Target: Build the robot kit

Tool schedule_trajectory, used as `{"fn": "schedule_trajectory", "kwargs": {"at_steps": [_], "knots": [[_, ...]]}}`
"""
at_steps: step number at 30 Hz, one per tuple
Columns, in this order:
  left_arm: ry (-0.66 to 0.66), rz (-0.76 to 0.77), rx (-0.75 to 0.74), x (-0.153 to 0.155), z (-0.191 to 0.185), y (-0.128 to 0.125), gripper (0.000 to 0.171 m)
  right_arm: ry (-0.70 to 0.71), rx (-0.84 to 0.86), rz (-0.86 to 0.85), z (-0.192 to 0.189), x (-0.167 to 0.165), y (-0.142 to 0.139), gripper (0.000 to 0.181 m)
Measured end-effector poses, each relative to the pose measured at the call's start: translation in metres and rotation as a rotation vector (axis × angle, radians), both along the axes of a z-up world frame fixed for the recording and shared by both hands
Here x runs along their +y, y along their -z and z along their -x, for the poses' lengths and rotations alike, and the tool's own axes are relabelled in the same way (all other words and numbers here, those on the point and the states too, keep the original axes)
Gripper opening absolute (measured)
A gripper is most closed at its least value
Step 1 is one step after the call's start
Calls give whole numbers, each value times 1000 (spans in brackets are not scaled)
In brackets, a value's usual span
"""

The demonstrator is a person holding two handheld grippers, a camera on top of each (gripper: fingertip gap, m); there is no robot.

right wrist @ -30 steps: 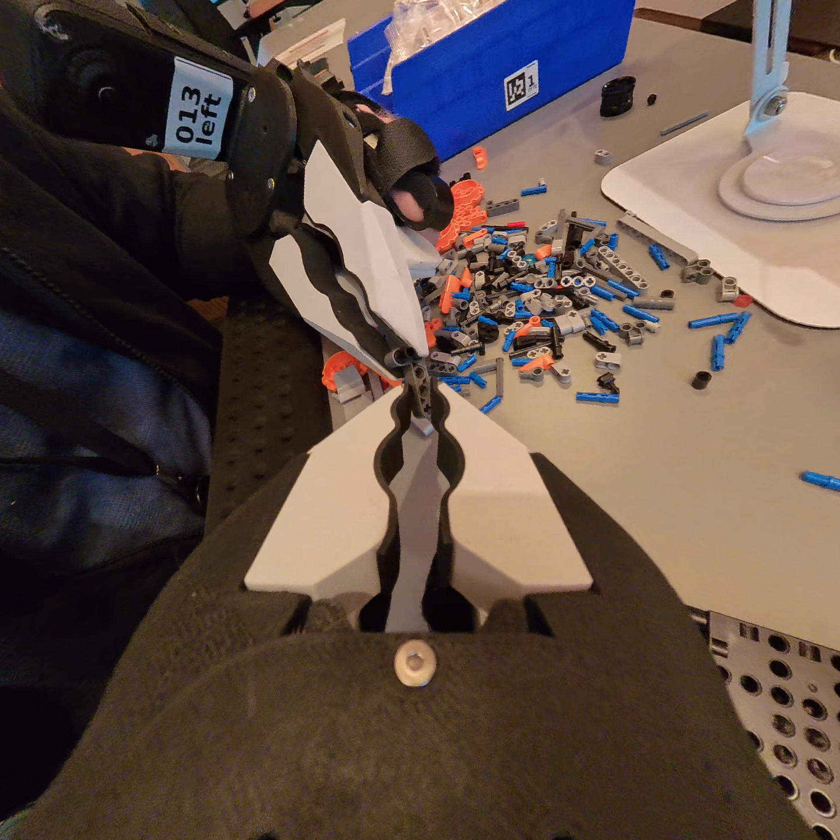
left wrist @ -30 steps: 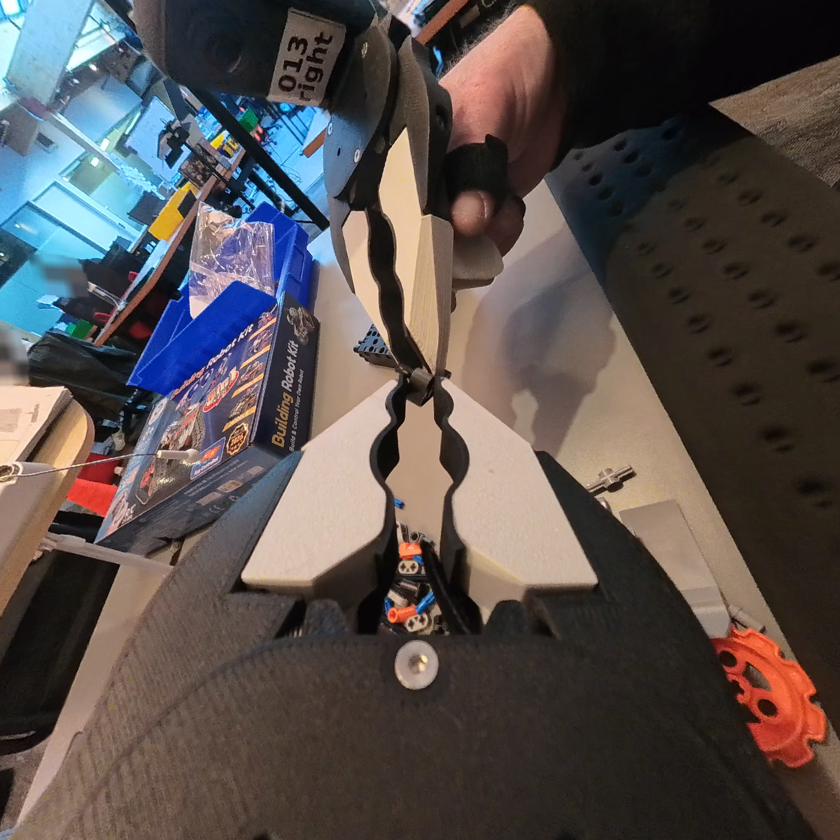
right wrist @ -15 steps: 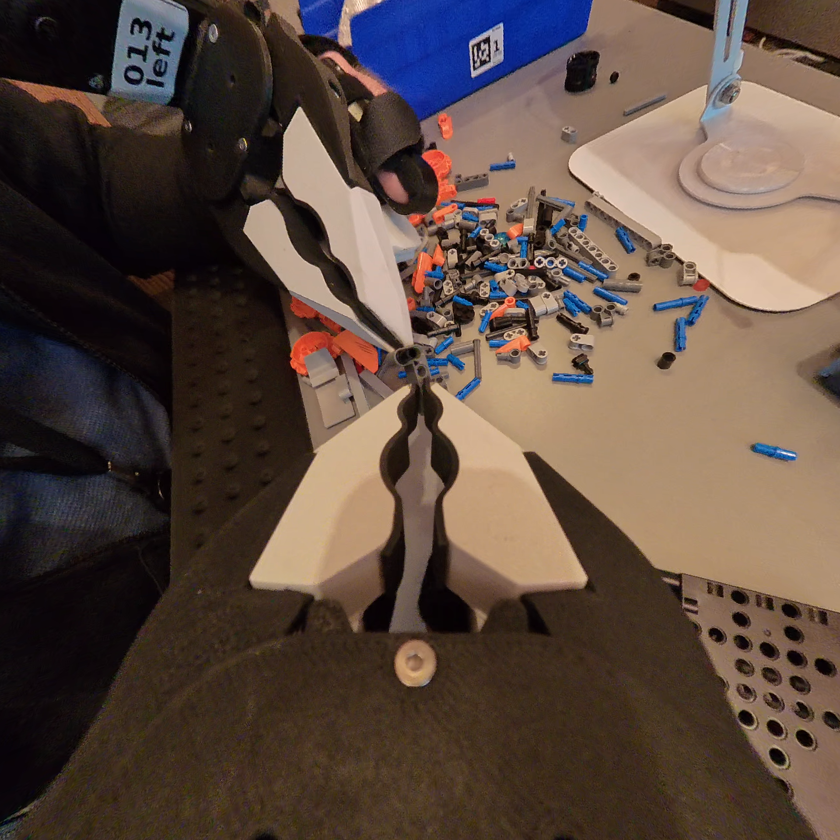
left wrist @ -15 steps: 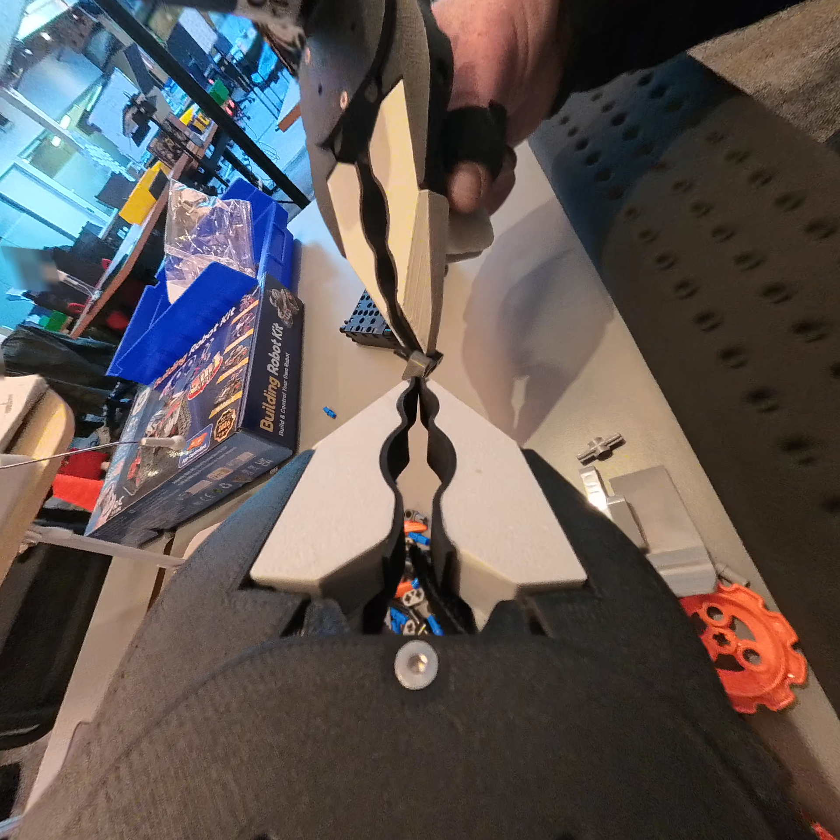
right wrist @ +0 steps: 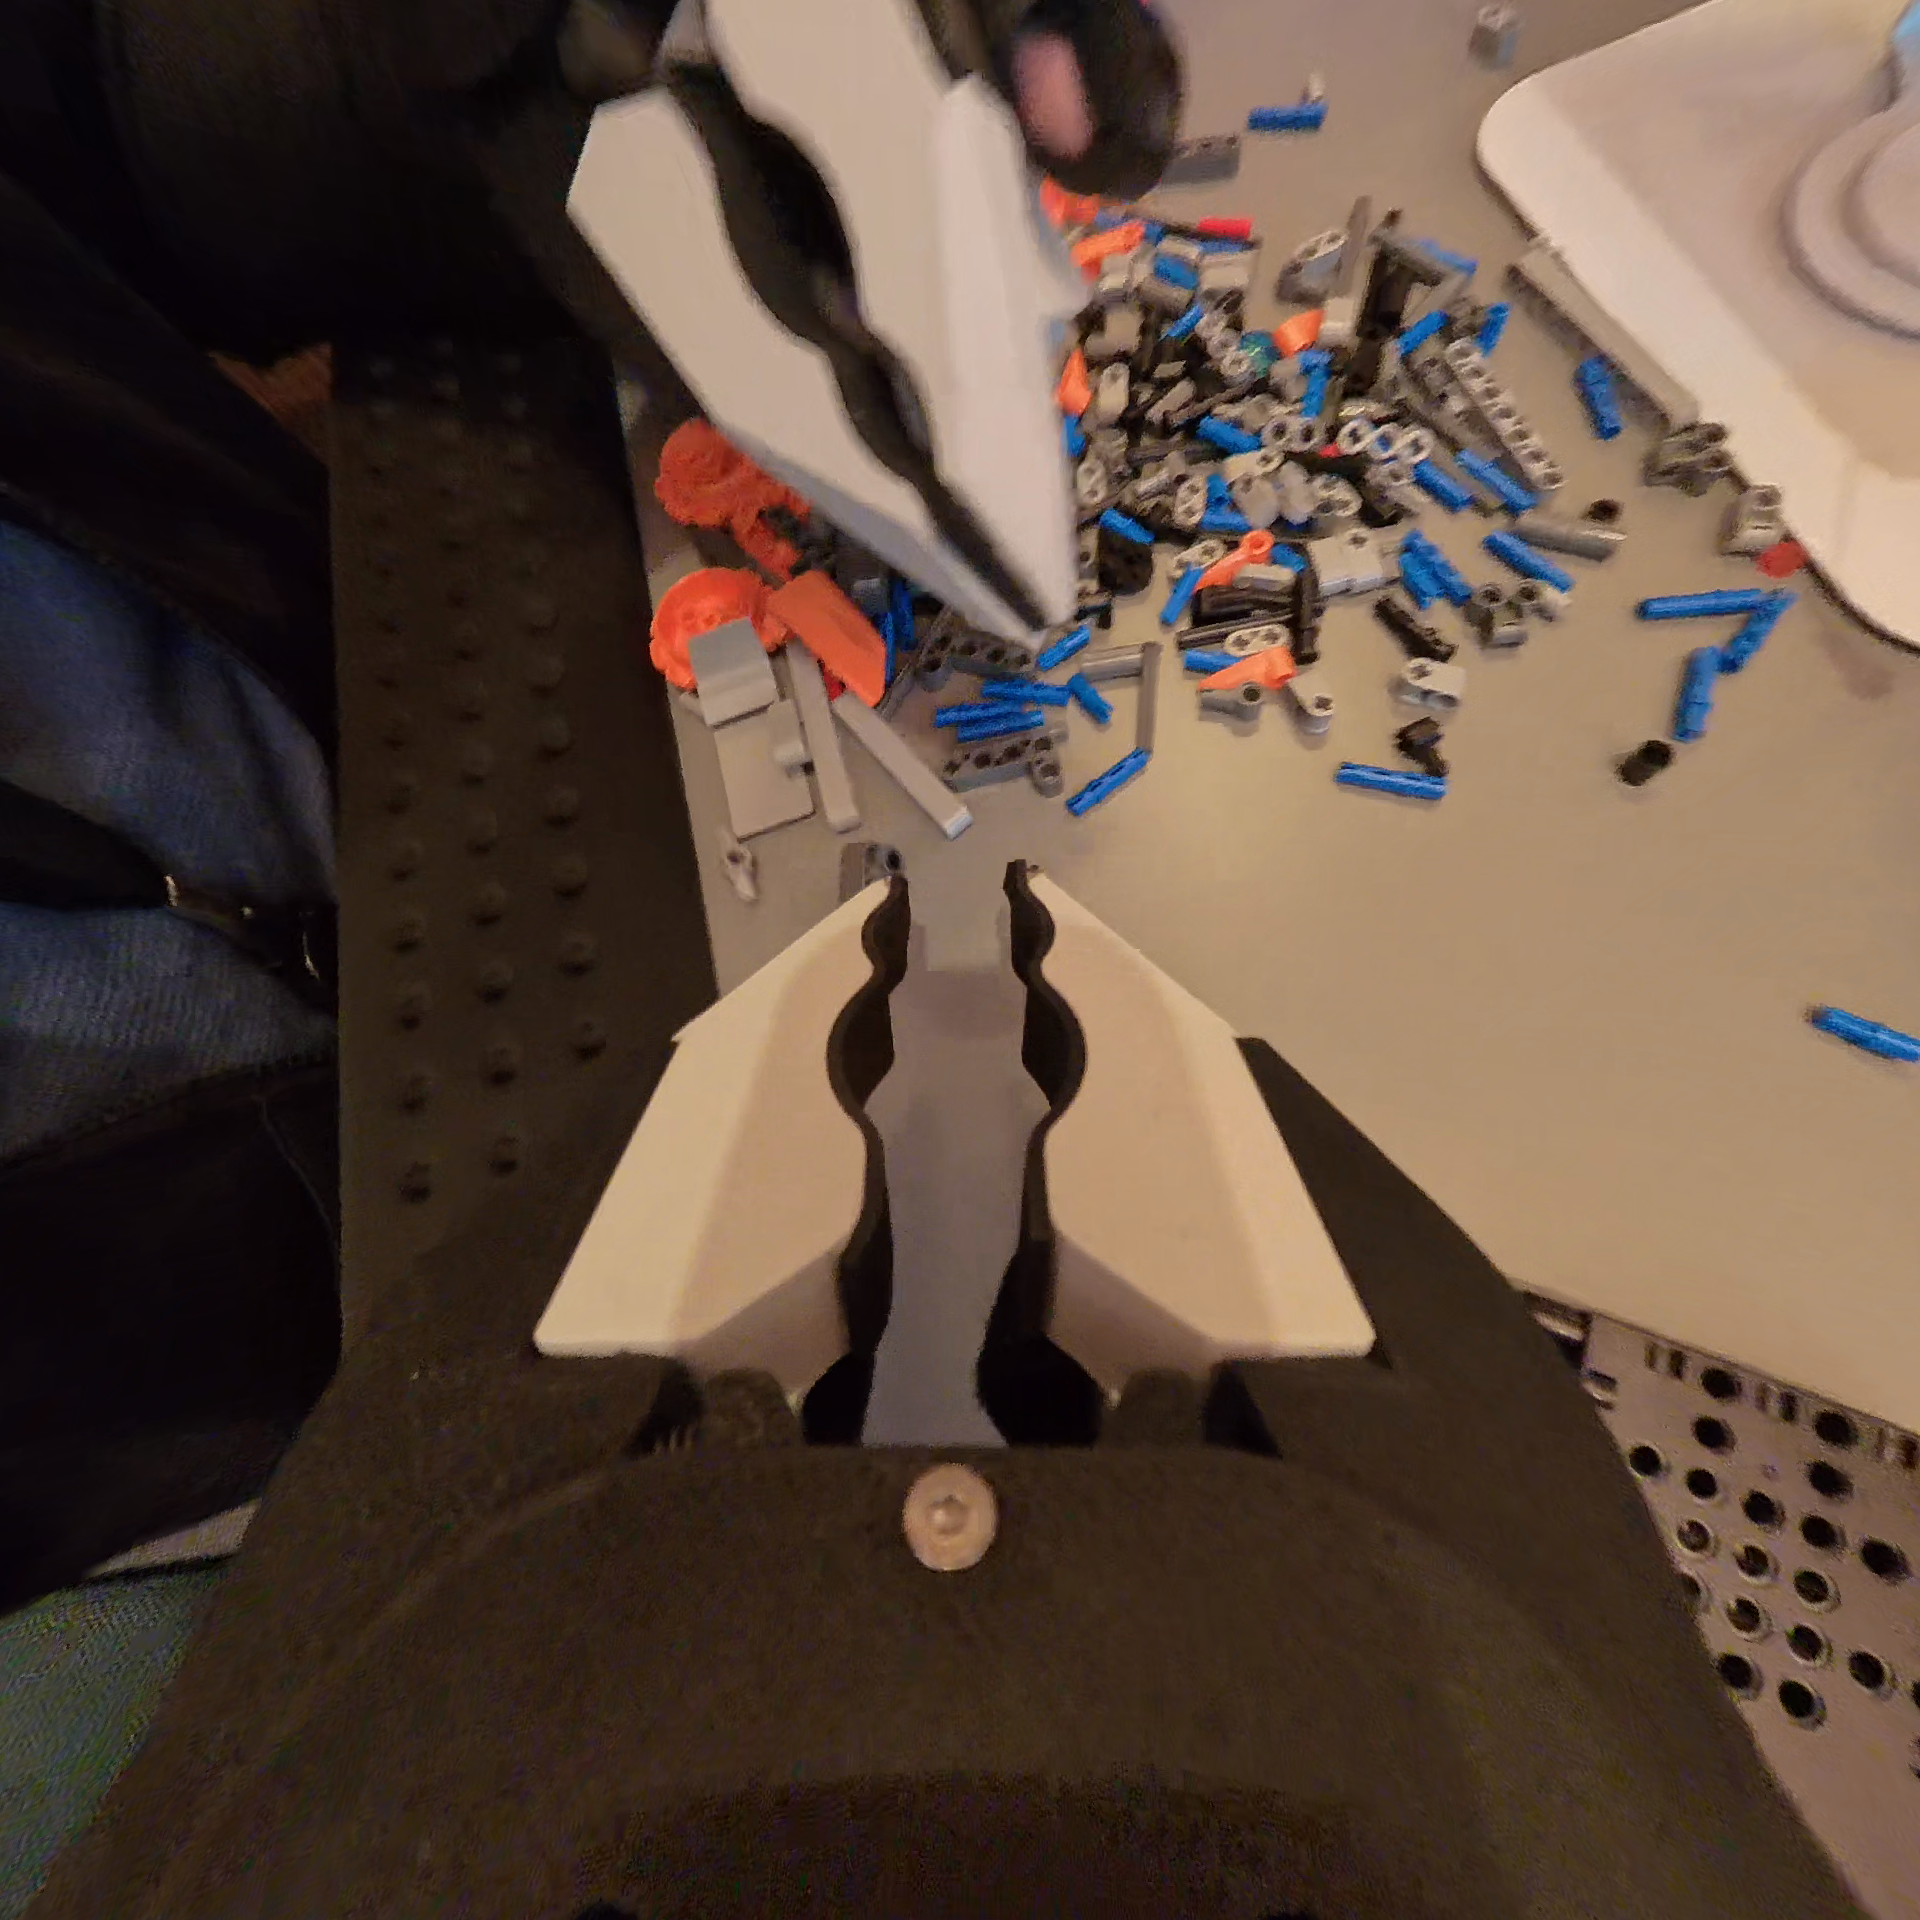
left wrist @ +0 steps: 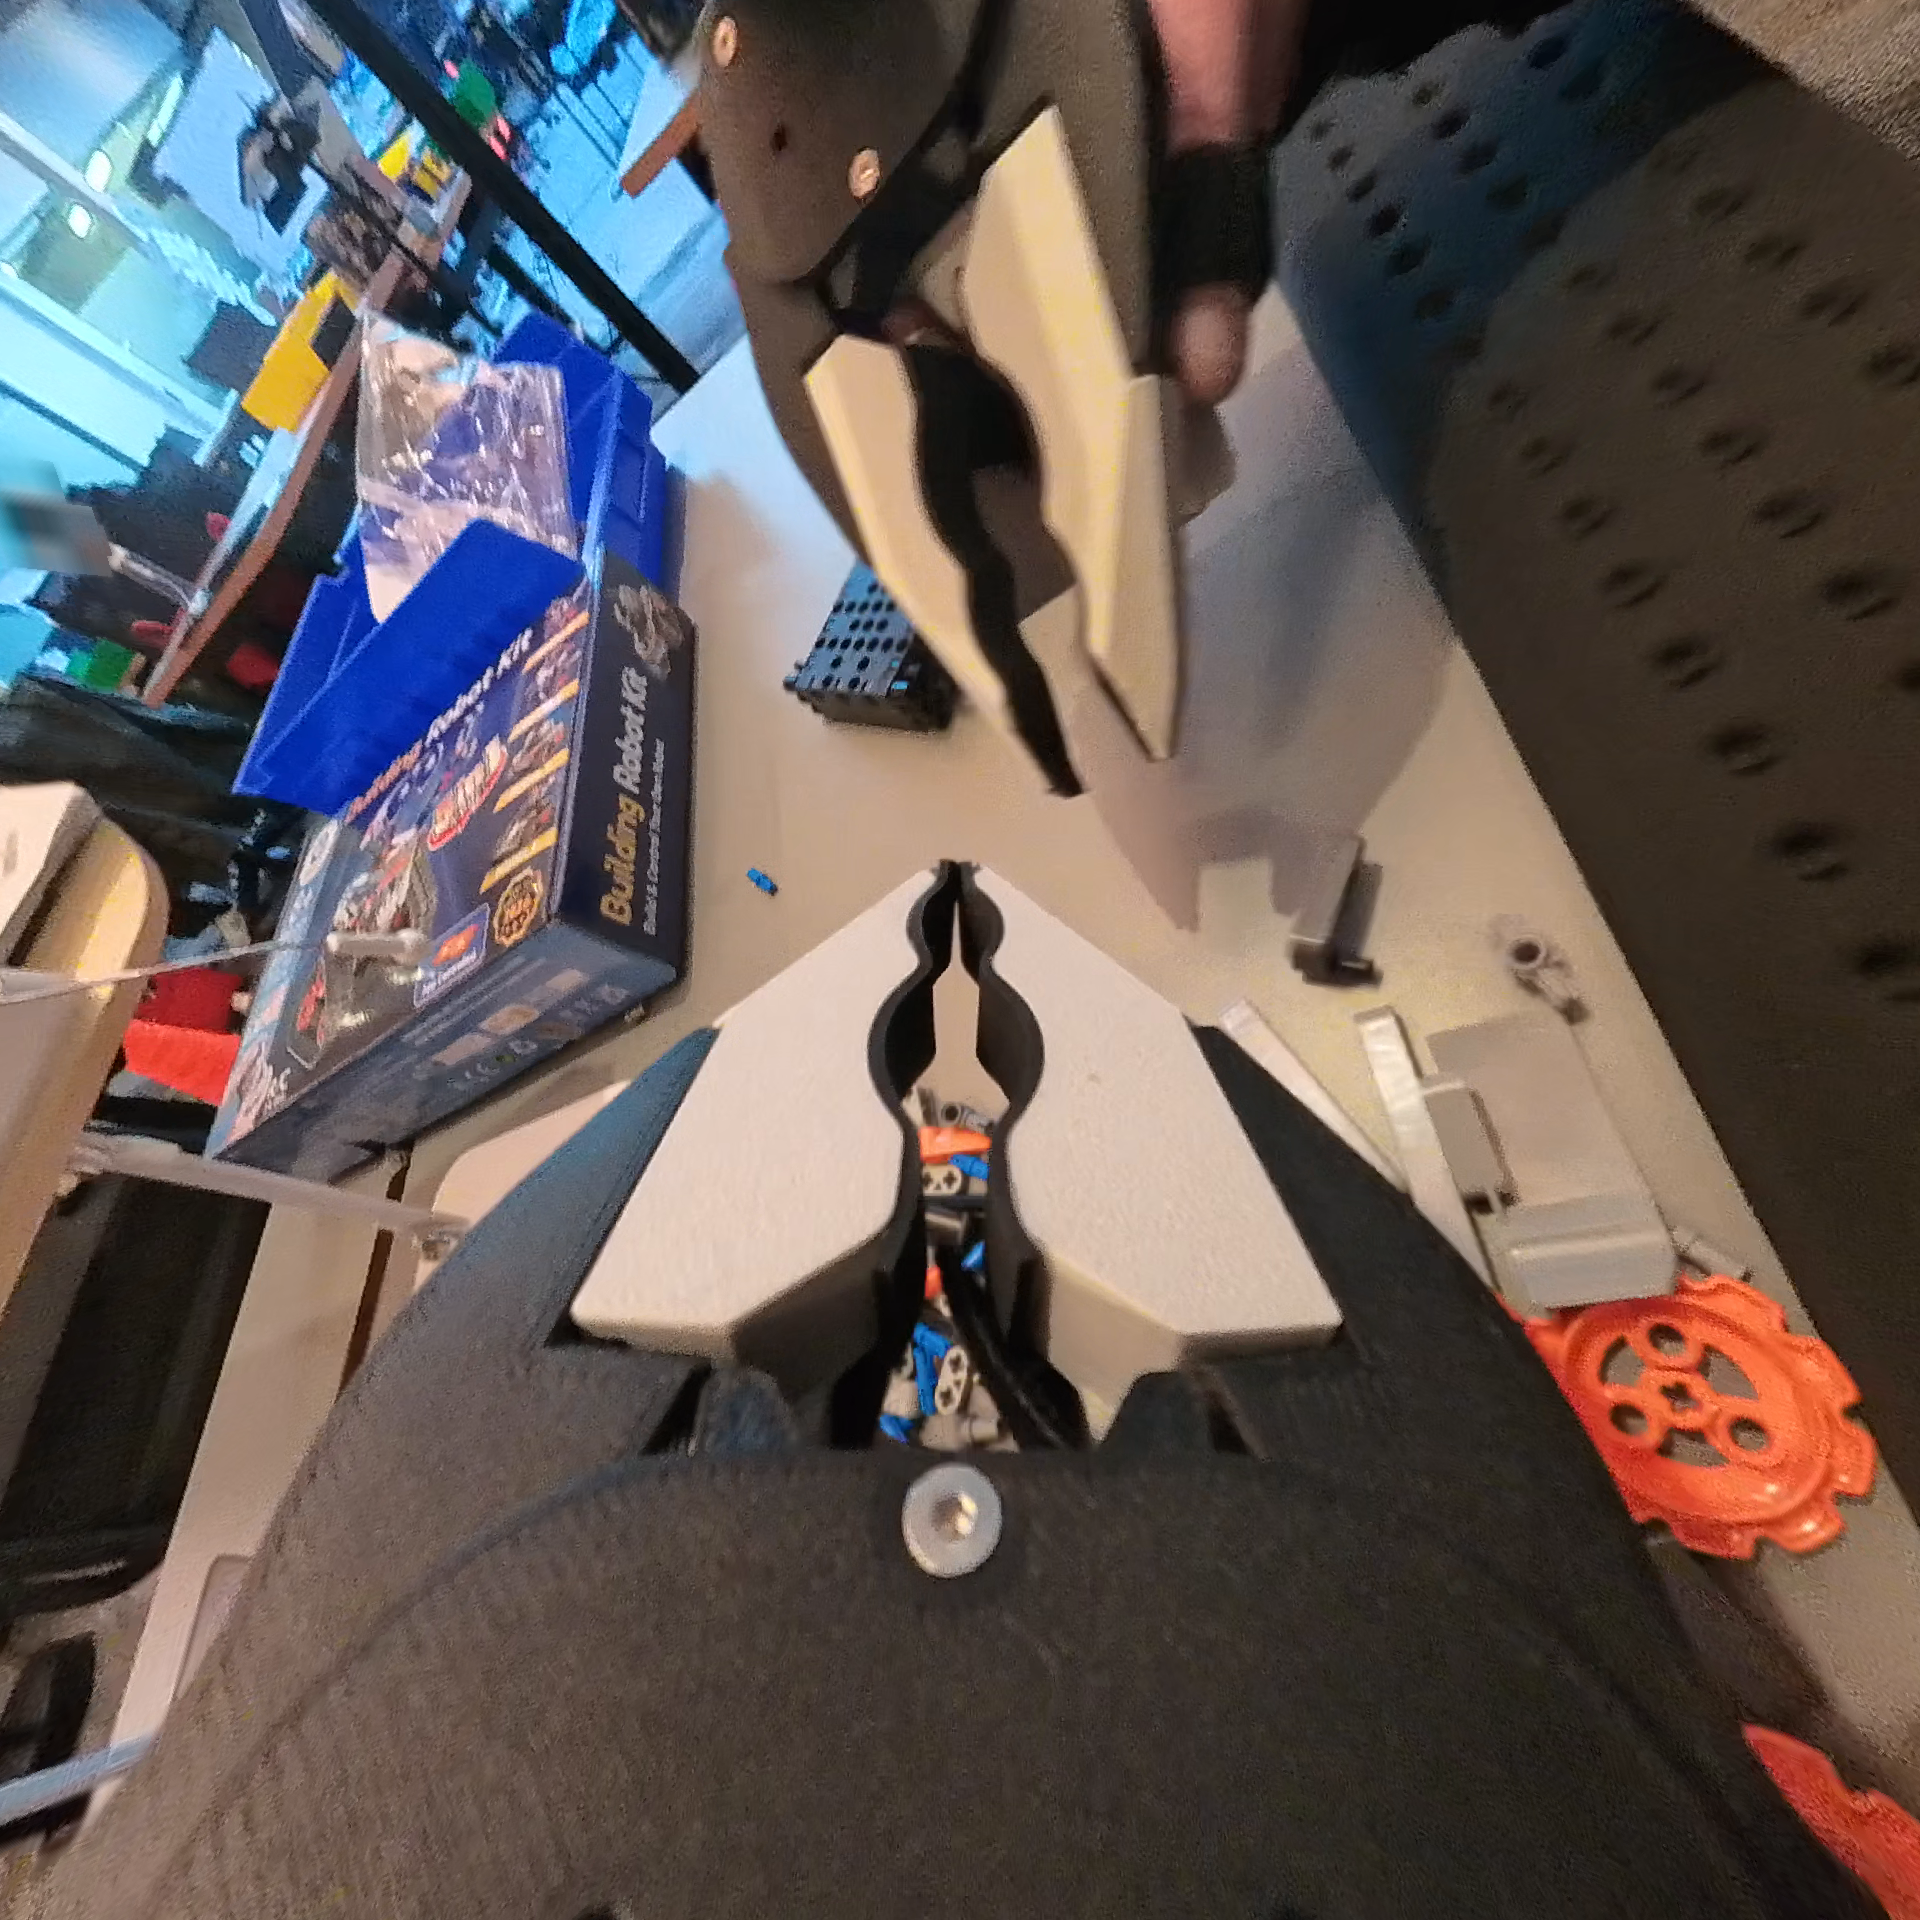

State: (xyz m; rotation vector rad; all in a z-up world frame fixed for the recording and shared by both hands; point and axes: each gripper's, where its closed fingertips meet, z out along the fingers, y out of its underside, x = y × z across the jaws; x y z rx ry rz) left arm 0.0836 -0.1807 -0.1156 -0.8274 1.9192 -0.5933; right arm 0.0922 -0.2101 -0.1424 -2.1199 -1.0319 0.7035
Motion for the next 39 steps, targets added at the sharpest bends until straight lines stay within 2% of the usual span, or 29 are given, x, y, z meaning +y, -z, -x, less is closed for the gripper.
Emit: {"fn": "schedule_trajectory", "kwargs": {"at_steps": [3,7,10,11,16,21,22,23,25,28,33,39], "knots": [[-26,27,4,7,2,0,0,-77,-46,21,16,-13,13,21],[-42,10,17,9,0,3,0,-80,-158,35,25,-18,34,22],[-32,15,38,7,1,8,0,-73,-263,27,23,-18,51,12],[-29,16,43,6,1,9,0,-71,-264,18,24,-17,52,7],[-26,13,93,6,8,12,0,-37,-289,24,10,-13,52,6],[-81,2,150,22,26,19,0,39,-312,42,-20,-6,53,6],[-94,13,156,26,30,21,0,43,-307,52,-22,-6,53,11],[-114,13,159,31,35,22,0,44,-298,59,-23,-6,51,18],[-167,10,158,45,45,24,0,58,-253,35,-22,0,37,17],[-240,52,124,64,58,21,0,94,-249,-55,-19,27,13,11],[-344,58,94,90,66,18,0,146,-257,-133,-7,105,-6,9],[-402,65,110,103,71,22,0,75,-340,-89,9,159,17,11]]}}
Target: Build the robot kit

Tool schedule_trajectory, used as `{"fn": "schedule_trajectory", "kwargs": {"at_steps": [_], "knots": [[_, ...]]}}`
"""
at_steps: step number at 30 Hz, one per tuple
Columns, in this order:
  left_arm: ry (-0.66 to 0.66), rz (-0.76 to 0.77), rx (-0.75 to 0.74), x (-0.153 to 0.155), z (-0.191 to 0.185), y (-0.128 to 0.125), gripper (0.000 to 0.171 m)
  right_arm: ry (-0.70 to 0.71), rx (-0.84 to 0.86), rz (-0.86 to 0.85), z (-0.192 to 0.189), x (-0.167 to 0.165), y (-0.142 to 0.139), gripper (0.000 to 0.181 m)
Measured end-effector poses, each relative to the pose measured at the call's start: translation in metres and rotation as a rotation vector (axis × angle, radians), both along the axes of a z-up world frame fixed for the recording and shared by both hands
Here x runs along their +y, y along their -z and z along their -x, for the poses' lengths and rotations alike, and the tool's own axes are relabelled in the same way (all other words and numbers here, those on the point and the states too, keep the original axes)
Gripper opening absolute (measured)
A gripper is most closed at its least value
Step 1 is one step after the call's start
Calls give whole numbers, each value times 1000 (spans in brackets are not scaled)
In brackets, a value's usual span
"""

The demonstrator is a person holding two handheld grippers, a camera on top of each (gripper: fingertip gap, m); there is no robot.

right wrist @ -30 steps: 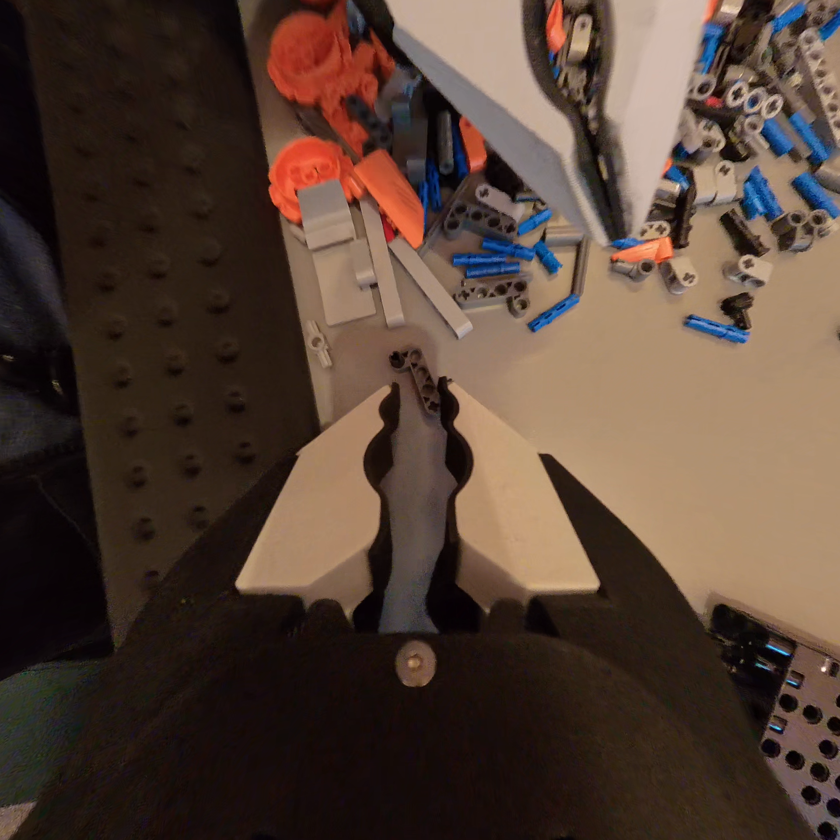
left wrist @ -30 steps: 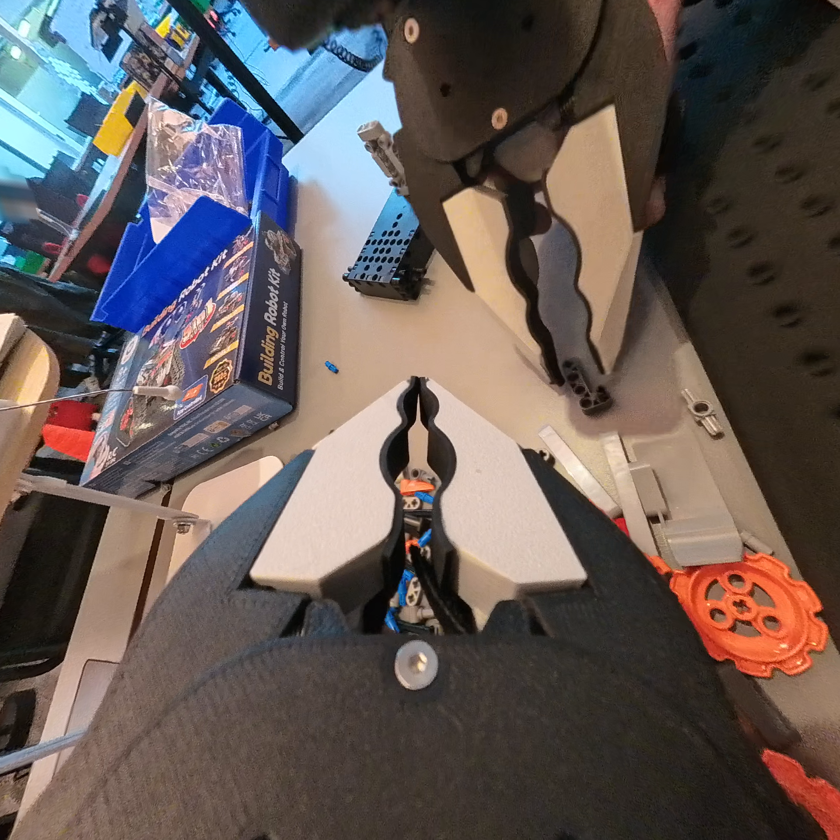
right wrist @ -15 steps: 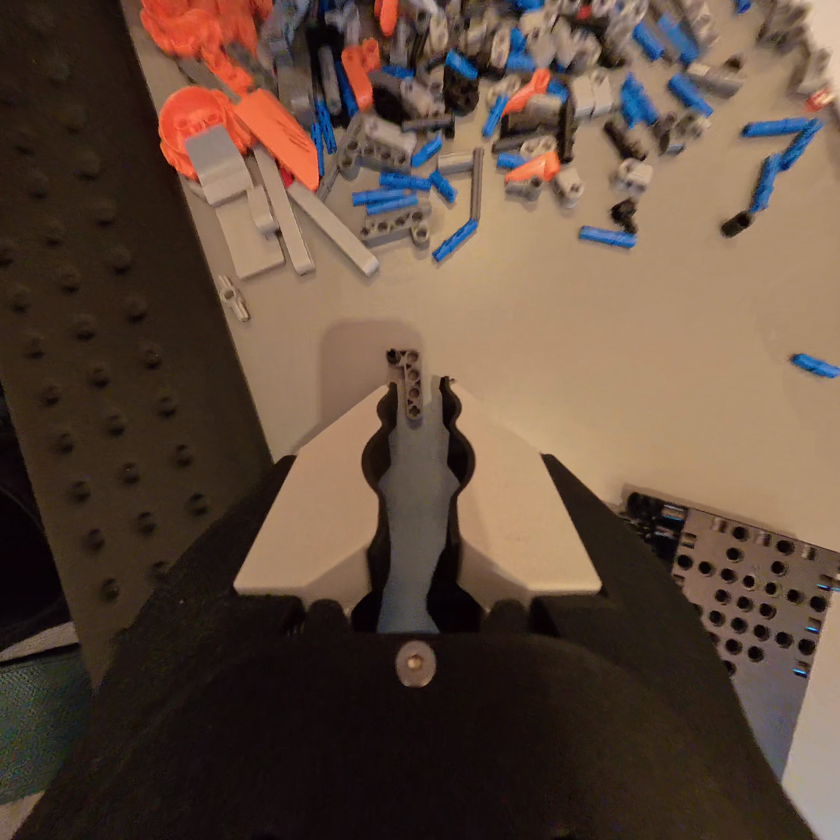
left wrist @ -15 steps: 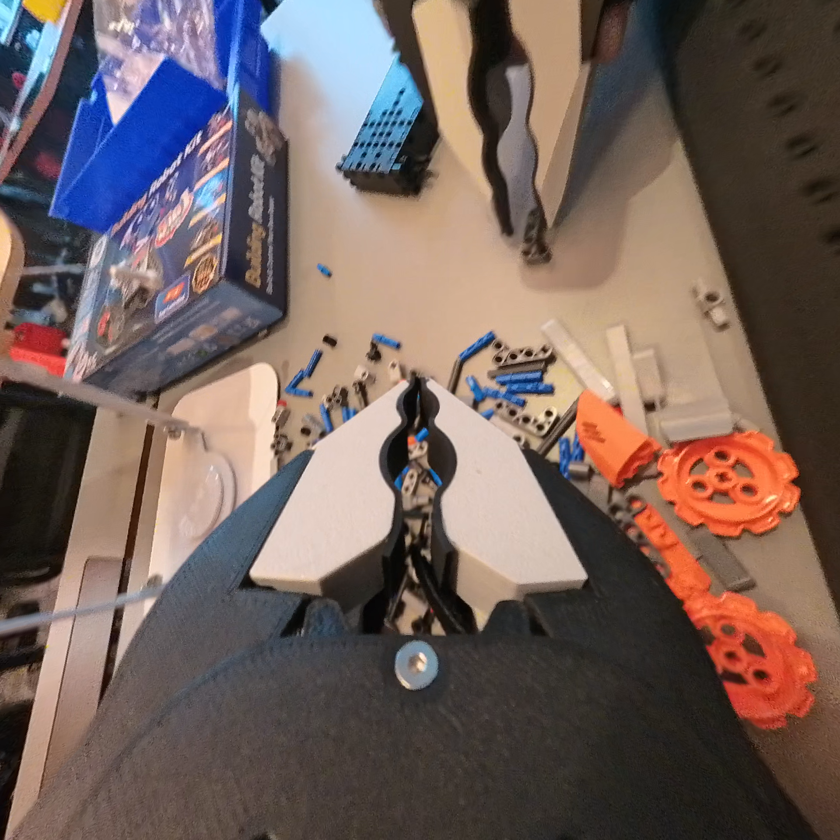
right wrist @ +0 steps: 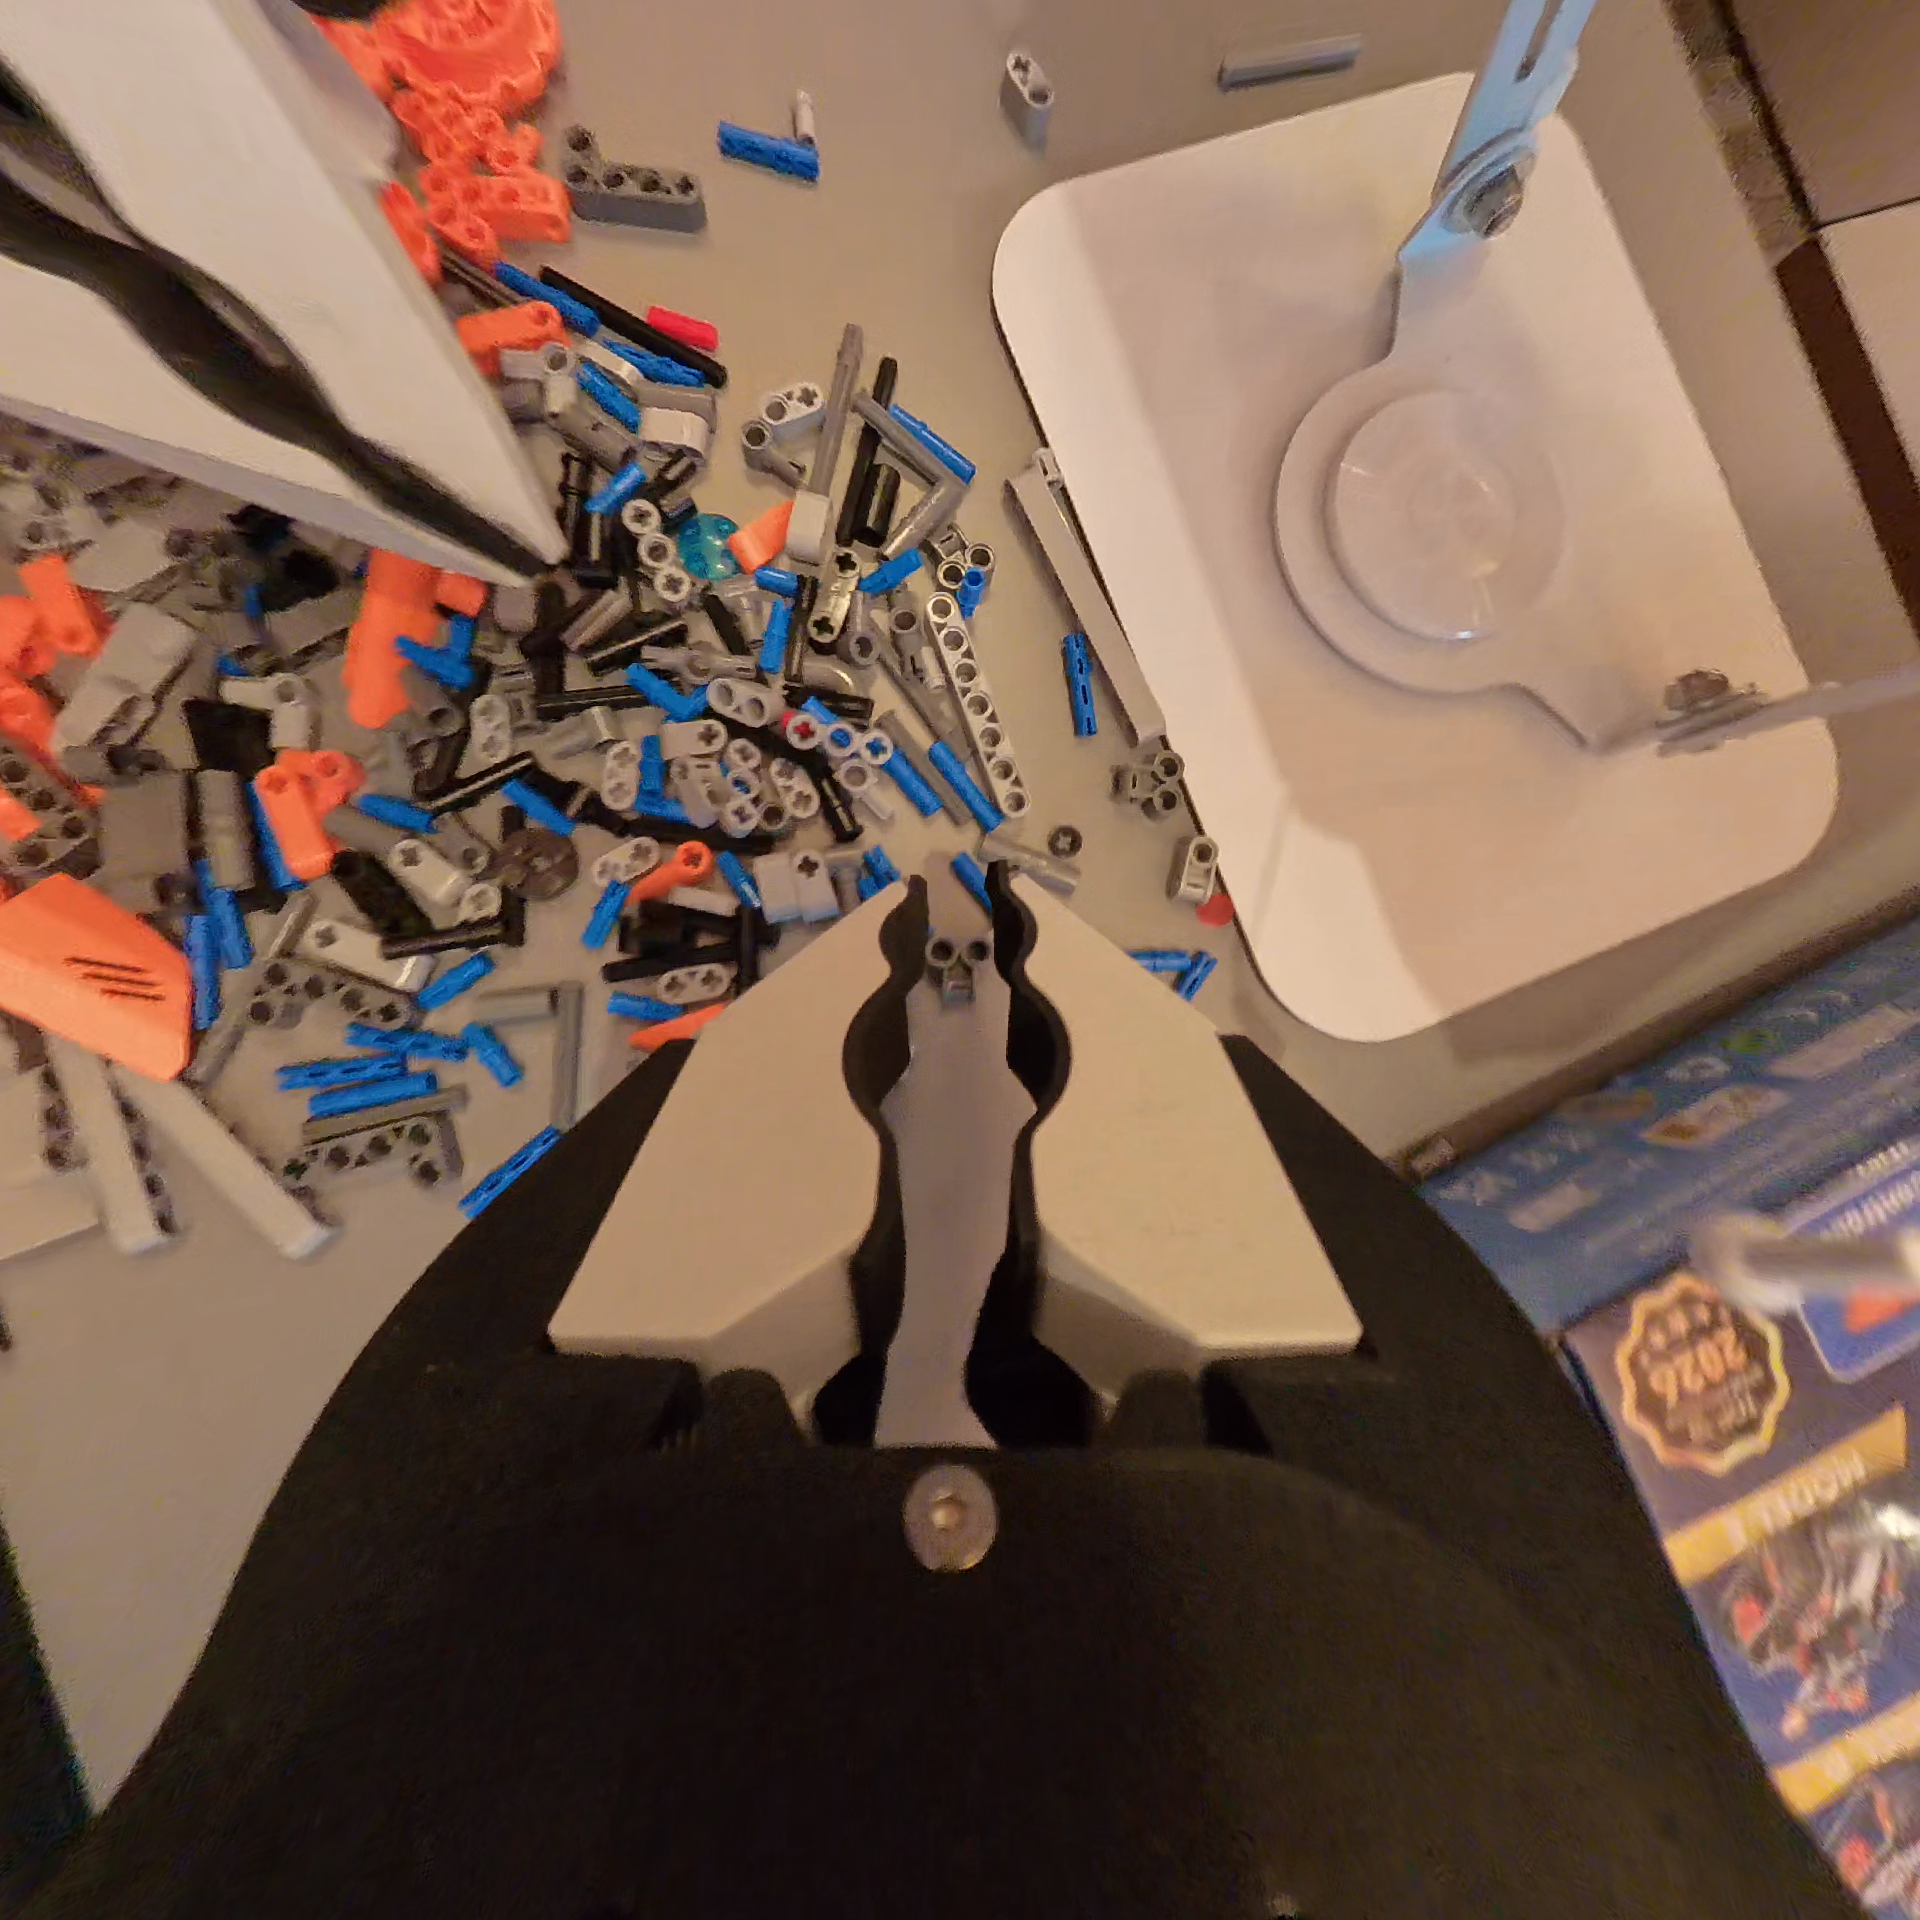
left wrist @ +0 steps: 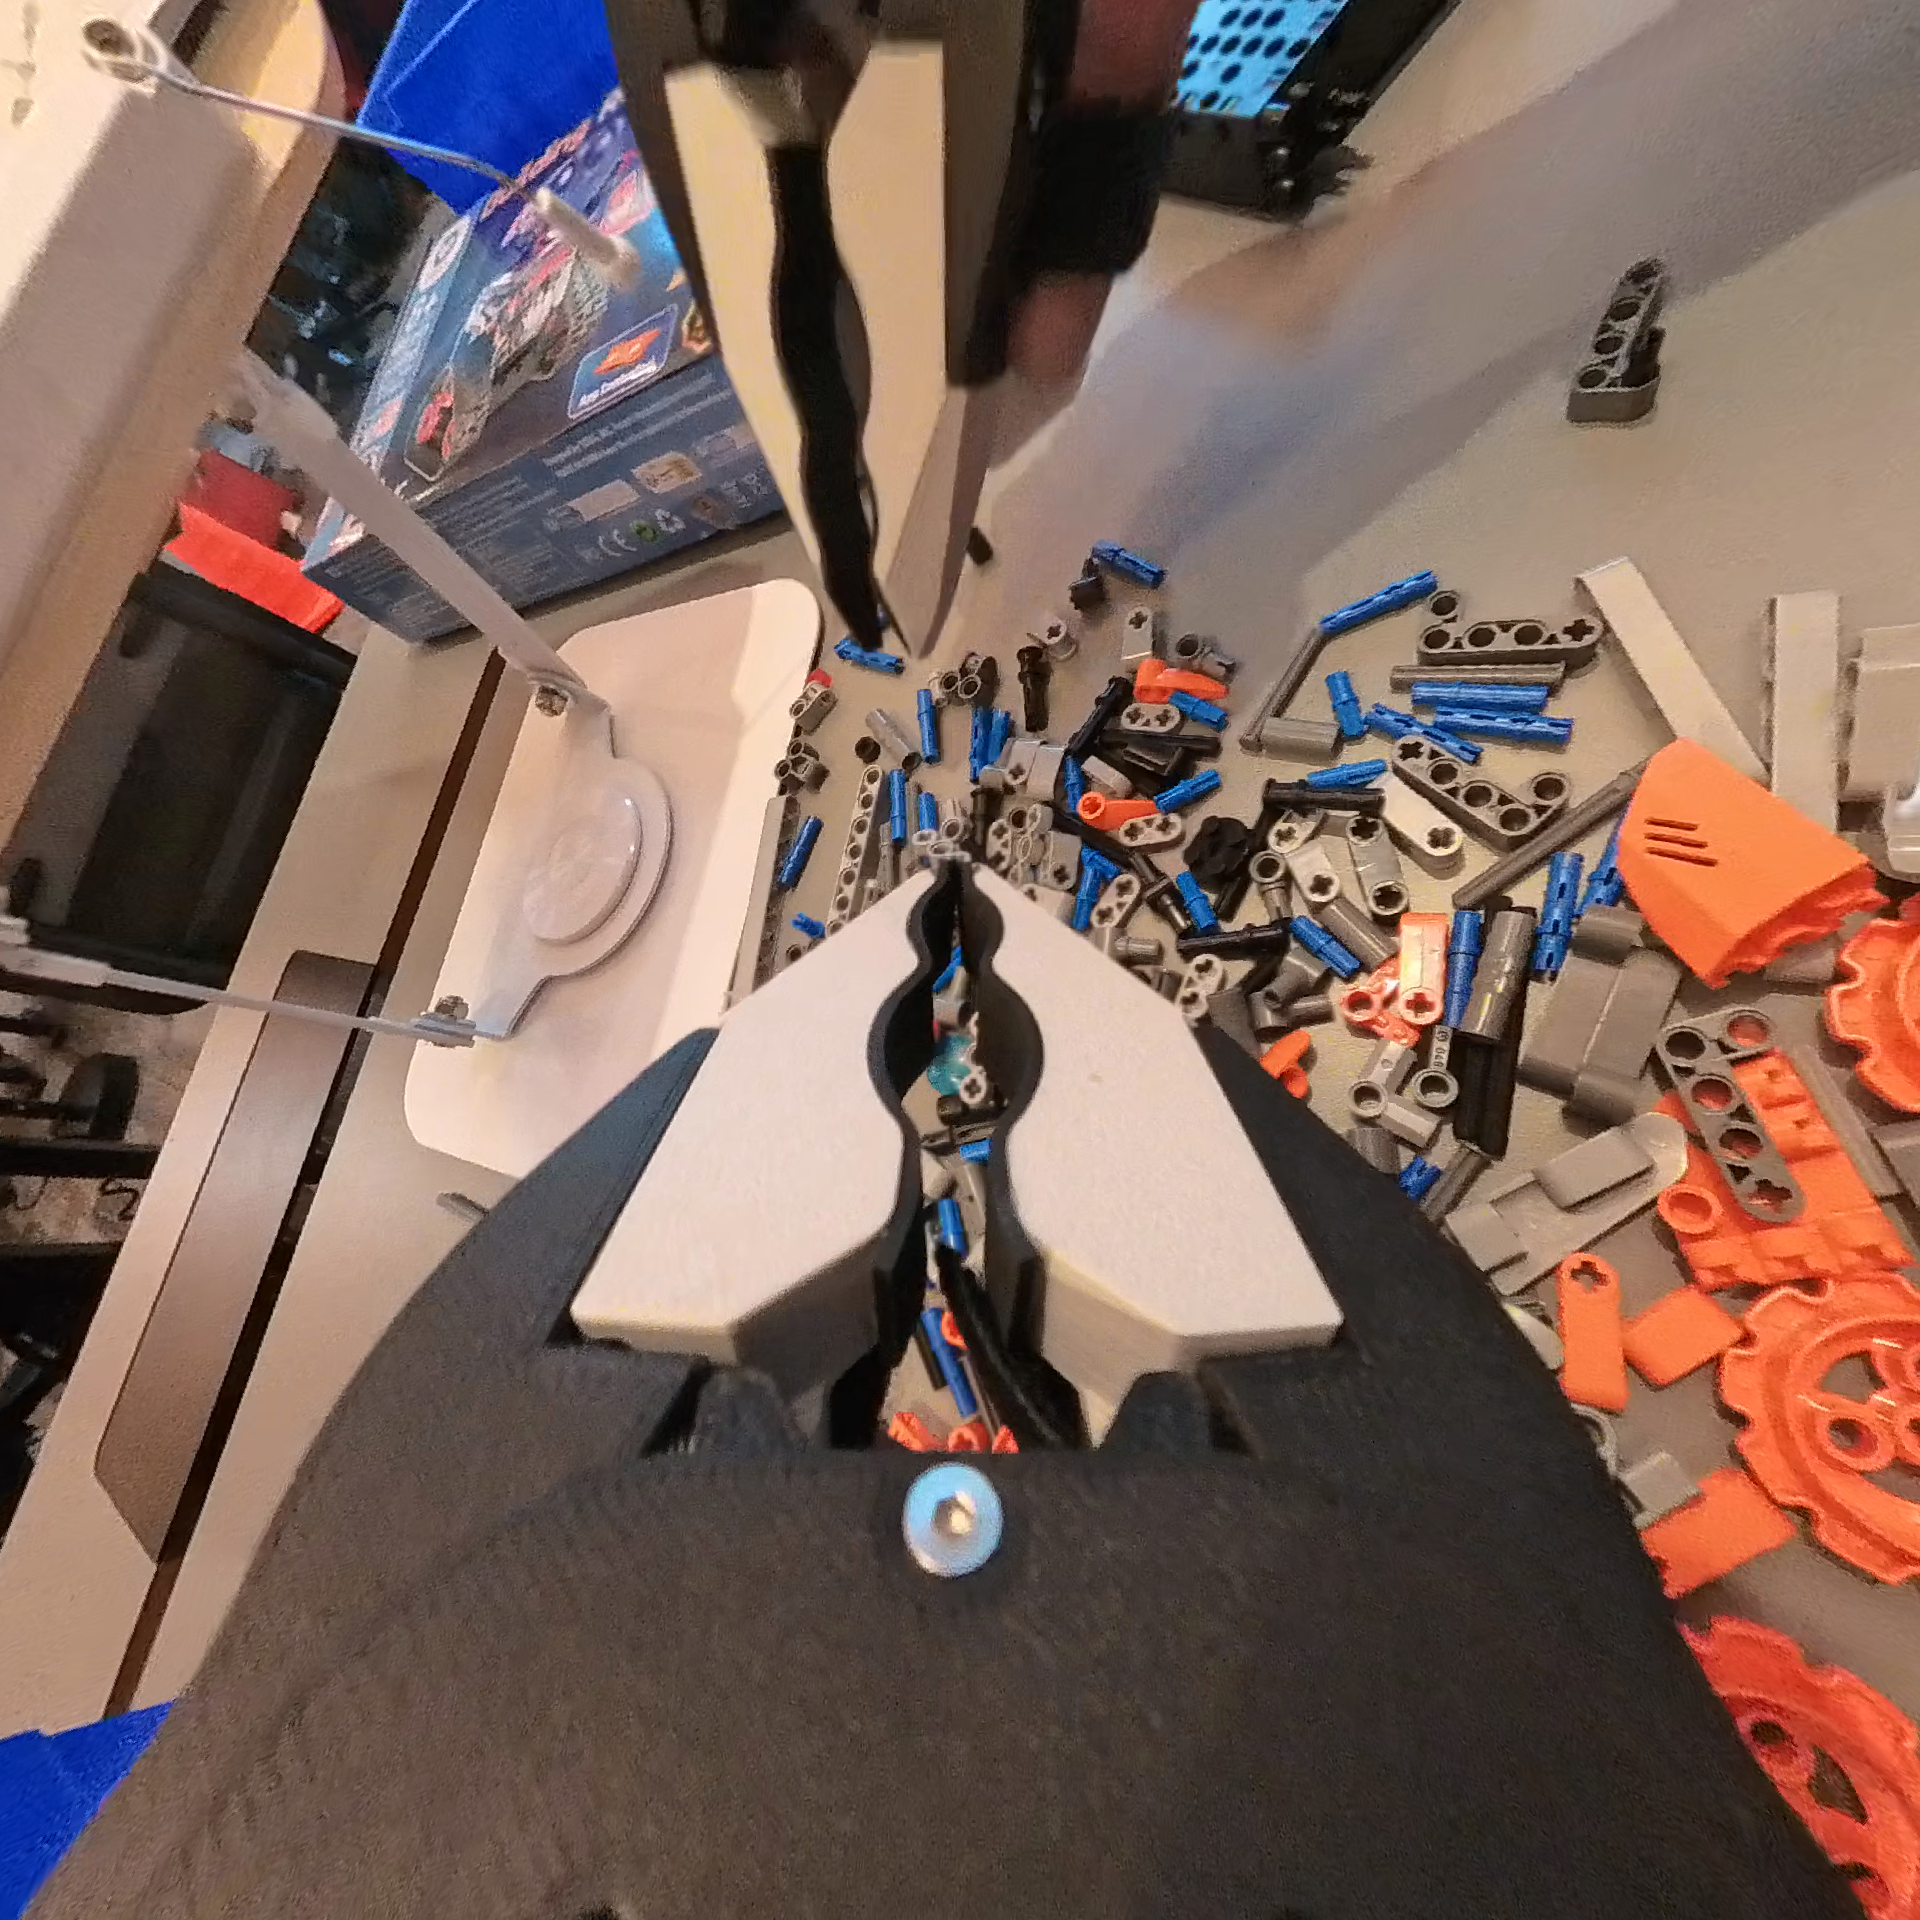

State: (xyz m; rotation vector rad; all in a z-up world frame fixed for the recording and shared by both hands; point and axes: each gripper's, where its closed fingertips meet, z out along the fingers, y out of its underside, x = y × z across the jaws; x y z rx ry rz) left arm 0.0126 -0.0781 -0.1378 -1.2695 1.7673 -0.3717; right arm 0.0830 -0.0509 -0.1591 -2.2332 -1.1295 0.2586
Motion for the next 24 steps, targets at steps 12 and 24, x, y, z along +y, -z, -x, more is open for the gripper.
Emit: {"fn": "schedule_trajectory", "kwargs": {"at_steps": [12,24], "knots": [[-175,-3,44,38,31,-5,0,-37,-8,-12,24,32,9,12],[-314,54,44,64,50,-3,0,-36,68,3,49,43,15,16]]}}
